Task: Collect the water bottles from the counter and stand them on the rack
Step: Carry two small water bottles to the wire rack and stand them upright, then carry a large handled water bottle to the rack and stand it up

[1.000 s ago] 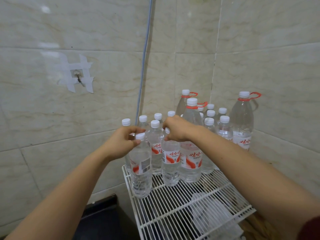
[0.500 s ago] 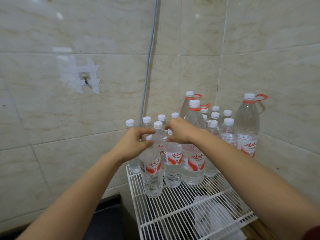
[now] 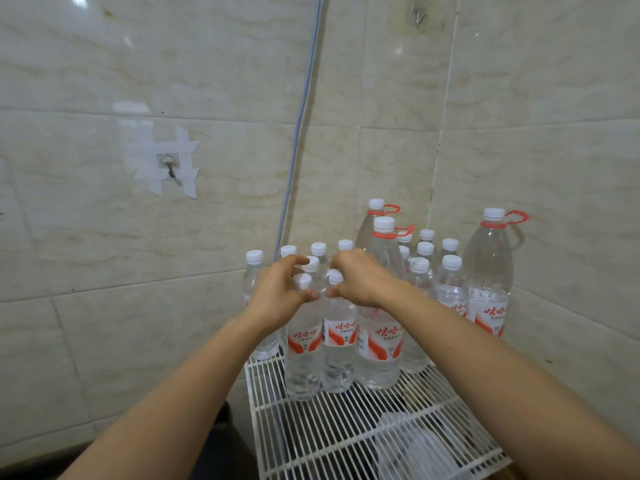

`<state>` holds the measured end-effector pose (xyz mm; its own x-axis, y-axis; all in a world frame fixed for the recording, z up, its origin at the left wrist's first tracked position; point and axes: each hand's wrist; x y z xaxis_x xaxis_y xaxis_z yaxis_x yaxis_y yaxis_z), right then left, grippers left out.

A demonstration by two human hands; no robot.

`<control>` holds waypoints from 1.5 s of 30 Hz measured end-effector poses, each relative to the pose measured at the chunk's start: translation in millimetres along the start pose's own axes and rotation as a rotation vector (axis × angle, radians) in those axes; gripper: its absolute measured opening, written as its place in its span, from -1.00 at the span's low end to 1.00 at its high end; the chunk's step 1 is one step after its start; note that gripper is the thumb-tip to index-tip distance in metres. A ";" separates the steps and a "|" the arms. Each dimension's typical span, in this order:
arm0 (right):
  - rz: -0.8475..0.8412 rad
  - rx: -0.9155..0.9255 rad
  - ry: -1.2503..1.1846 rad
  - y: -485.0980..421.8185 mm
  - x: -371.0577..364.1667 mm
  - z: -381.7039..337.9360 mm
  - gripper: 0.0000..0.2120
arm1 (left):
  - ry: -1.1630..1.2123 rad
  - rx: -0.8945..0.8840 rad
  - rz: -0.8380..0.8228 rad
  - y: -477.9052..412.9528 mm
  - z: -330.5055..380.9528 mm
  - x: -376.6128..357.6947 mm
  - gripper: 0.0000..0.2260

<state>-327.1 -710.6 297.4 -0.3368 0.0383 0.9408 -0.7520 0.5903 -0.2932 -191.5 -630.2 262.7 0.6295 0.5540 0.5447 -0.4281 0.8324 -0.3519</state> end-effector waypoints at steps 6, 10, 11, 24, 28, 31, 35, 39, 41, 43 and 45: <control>-0.017 0.034 0.027 -2.3 -2.6 2.9 -0.72 | 0.163 0.037 -0.028 -0.9 -12.3 0.5 -0.54; -0.045 0.034 0.056 -3.2 -0.8 -0.3 -0.71 | 0.218 0.111 -0.033 5.5 -13.7 -2.7 -0.53; -0.047 0.036 0.053 -2.1 0.3 -0.8 -0.69 | 0.217 0.118 -0.018 7.2 -12.6 -4.0 -0.54; 0.323 0.225 -0.195 21.5 -8.8 -26.8 -0.66 | 0.282 0.266 0.181 47.8 -25.4 7.3 -0.64; 0.306 0.397 -0.285 27.5 -53.3 -71.3 -0.68 | 0.207 0.373 0.250 101.1 -65.5 28.4 -0.65; 0.144 0.485 -0.289 29.0 -98.0 -123.1 -0.64 | 0.010 0.468 0.284 156.8 -103.9 64.5 -0.63; -0.099 0.569 -0.272 44.1 -161.2 -213.3 -0.59 | -0.449 0.627 0.388 243.9 -151.8 130.6 -0.60; -0.282 0.663 -0.184 81.6 -207.1 -317.0 -0.52 | -0.746 0.885 0.348 342.6 -189.2 200.7 -0.58; -0.330 0.718 -0.151 104.3 -225.6 -375.1 -0.49 | -0.812 0.948 0.345 395.3 -208.2 236.8 -0.60; -0.376 0.760 -0.132 128.1 -241.8 -435.9 -0.47 | -0.844 1.000 0.346 450.4 -225.0 273.3 -0.61; -0.422 0.803 -0.114 153.3 -256.1 -498.0 -0.46 | -0.851 1.055 0.359 507.5 -238.9 310.6 -0.60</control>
<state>-73.9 -228.3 96.1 0.0341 -0.1581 0.9868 -0.9793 -0.2026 0.0014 -58.3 -32.9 71.4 -0.0351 0.2388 0.9704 -0.9983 0.0371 -0.0452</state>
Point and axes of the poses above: each hand's wrist, its own y-axis away from the middle knuckle, its own x-axis out of the back of the hand, z = x × y, and after that the axes turned 6 degrees about x, right-handed
